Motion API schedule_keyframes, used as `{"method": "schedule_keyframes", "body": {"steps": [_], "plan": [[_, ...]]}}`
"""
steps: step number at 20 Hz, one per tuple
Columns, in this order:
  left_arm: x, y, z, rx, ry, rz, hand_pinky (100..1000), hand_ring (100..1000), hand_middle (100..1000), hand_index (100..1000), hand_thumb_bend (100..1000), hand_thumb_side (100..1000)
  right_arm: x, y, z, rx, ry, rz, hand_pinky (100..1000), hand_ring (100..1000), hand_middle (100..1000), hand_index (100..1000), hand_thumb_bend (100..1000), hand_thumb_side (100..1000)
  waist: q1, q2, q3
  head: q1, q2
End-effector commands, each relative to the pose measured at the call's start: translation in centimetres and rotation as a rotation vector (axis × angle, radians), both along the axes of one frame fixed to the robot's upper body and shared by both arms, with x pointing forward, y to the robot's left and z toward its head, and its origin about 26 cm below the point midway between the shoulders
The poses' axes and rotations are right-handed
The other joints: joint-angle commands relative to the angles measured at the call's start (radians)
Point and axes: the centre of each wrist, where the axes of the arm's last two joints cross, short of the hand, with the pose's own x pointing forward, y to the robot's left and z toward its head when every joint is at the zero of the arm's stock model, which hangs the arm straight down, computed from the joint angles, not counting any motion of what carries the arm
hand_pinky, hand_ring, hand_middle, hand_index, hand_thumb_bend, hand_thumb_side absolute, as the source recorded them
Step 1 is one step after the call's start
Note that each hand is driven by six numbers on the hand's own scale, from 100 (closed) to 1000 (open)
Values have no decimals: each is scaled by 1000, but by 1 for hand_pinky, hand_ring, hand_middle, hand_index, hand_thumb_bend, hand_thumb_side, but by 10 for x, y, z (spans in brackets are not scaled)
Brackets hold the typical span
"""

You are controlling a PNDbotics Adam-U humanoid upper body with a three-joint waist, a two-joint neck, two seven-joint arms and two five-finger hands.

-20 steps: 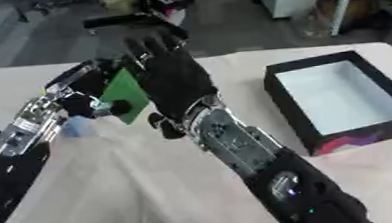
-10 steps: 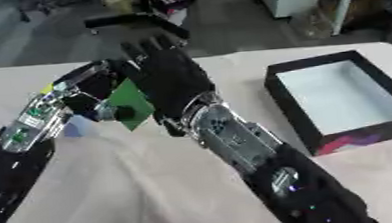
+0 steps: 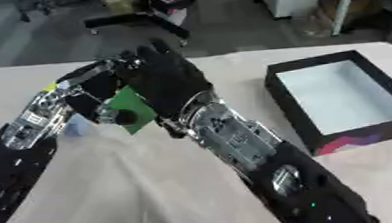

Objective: Pick up the objects with one hand, pass them to the other hand, and then place them into the box on the other side of the table.

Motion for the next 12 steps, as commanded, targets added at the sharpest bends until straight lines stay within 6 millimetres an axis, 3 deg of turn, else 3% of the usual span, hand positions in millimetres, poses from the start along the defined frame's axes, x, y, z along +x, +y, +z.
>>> {"method": "schedule_keyframes", "body": {"steps": [1,9,12], "plan": [[2,-6,17,-3,-48,-24,447,363,304,448,593,188,-2,1,7,24,-1,12,1000,898,874,980,376,100,2,-11,-1,0,5],[1,-11,20,-5,-59,-46,450,365,306,449,586,185,-1,2,5,47,35,10,1000,885,856,784,319,122,2,-11,-2,-3,7],[1,-11,20,-2,-61,-51,452,366,307,449,586,185,-2,1,6,77,6,14,1000,859,831,652,215,229,2,-11,-3,-4,7]]}}
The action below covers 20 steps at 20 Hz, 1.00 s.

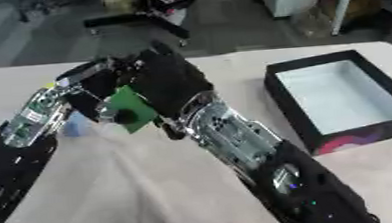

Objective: Pick up the objects with one hand, pass them to the other hand, and then place them into the box on the other side of the table.

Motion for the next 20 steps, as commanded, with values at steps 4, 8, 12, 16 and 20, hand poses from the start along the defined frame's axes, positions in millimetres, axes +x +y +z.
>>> {"method": "schedule_keyframes", "body": {"steps": [4,8,12,16,20], "plan": [[1,-8,16,4,-47,-34,458,373,315,457,596,191,-2,0,8,112,-120,14,949,819,799,500,100,315,2,-11,-2,-1,6],[2,-7,15,16,-48,-36,472,395,347,489,673,240,0,1,3,171,-182,14,893,814,801,415,100,307,3,-11,-2,-2,7],[2,-5,16,37,-59,-43,524,469,437,599,905,388,4,2,-3,190,-201,11,873,818,807,395,100,314,3,-10,-3,-6,7],[3,-6,18,85,-71,-126,632,602,588,762,1000,443,6,3,-5,189,-211,14,885,821,810,387,100,318,3,-10,-4,-26,3],[2,-10,19,156,-116,-188,733,735,742,866,1000,419,7,3,-6,187,-218,8,888,821,811,384,100,313,3,-9,-7,-40,-2]]}}
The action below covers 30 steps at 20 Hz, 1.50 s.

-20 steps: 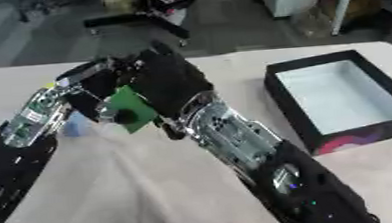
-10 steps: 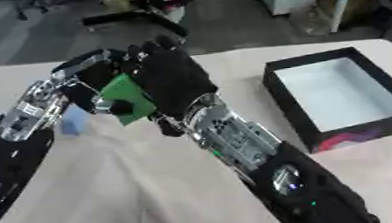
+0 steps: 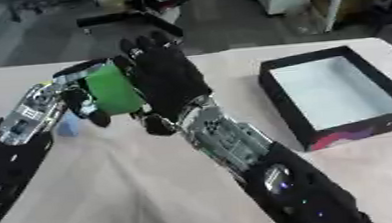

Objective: Pick up the objects with one hand, pass them to the other hand, and then place them into the box on the other side of the table.

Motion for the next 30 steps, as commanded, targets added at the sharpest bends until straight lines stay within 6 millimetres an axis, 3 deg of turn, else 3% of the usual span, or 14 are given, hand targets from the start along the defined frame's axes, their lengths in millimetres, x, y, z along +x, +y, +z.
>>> {"method": "schedule_keyframes", "body": {"steps": [1,4,6,12,17,18,19,21,26,27,28,30], "plan": [[1,-6,14,52,-77,-47,753,755,766,883,1000,414,1,1,9,22,-37,-3,890,821,811,383,100,310,2,-9,-2,-12,-10],[0,2,20,93,-141,-35,775,780,798,906,1000,423,4,-2,9,20,-45,-25,896,821,811,382,100,305,3,-10,-2,-19,-12],[1,17,28,128,-195,-1,788,793,816,922,1000,432,8,-8,8,17,-52,-56,902,821,811,381,100,303,3,-11,-2,-22,-12],[-5,92,59,162,-322,210,790,791,819,925,1000,488,21,-33,10,10,-92,-167,893,820,807,377,100,289,8,-13,1,-43,-14],[-22,129,68,80,-396,402,767,771,799,908,1000,542,35,-64,11,34,-122,-309,787,808,787,380,100,284,8,-12,1,-65,-19],[-26,134,68,61,-404,432,763,769,797,906,1000,546,41,-76,10,48,-126,-364,753,803,780,382,100,286,8,-12,1,-71,-21],[-29,138,68,43,-407,459,754,763,789,900,1000,563,48,-89,8,71,-128,-431,650,788,761,389,100,293,7,-12,1,-75,-23],[-37,147,64,7,-407,511,741,753,779,891,1000,578,66,-121,0,134,-132,-606,535,763,731,406,100,308,6,-11,2,-81,-27],[-56,160,50,-86,-379,612,719,736,760,874,1000,594,111,-197,-35,315,-153,-1100,360,696,650,491,100,318,5,-11,8,-95,-31],[-59,161,48,-104,-374,626,716,735,758,872,1000,590,119,-210,-42,346,-142,-1186,330,687,640,524,100,336,5,-11,10,-98,-31],[-62,162,46,-120,-371,638,714,733,756,871,1000,588,125,-220,-50,373,-117,-1261,325,698,658,622,100,382,6,-11,12,-102,-30],[-66,162,44,-143,-365,656,711,731,755,869,1000,587,135,-239,-68,416,-17,-1379,388,755,732,808,100,562,7,-11,16,-107,-30]]}}
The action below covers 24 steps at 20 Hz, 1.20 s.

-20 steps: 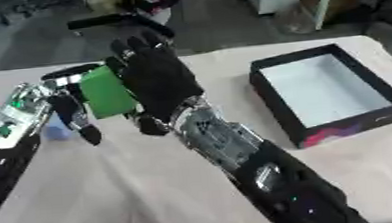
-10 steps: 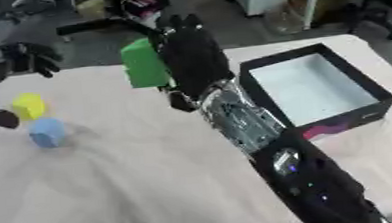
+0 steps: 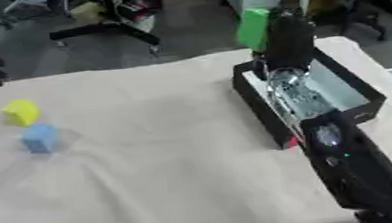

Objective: Pick up the objects with one hand, pass them to the other hand, and then place them into the box on the other side of the table.

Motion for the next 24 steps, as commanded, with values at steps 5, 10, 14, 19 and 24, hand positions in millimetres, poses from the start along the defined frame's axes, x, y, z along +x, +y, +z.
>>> {"method": "schedule_keyframes", "body": {"steps": [5,10,14,19,24], "plan": [[-9,4,13,-47,-44,38,709,730,753,867,1000,579,20,-60,-35,279,171,-251,570,827,830,1000,375,673,1,-10,8,-11,-13],[-10,4,10,-41,-30,33,709,730,753,867,1000,576,19,-67,-33,347,226,-189,760,886,880,1000,453,691,-3,-11,8,-9,-15],[-9,5,9,-34,-19,27,708,729,753,866,1000,576,19,-65,-18,343,236,-141,782,907,896,1000,476,681,-3,-12,8,-8,-17],[-6,12,10,7,-14,59,710,725,749,864,1000,568,8,-45,20,156,105,-5,667,883,867,1000,471,550,-3,-10,3,15,-15],[5,31,21,218,-62,259,743,717,723,851,1000,500,-31,21,56,-59,32,361,646,846,800,929,388,405,1,-11,-9,160,13]]}}
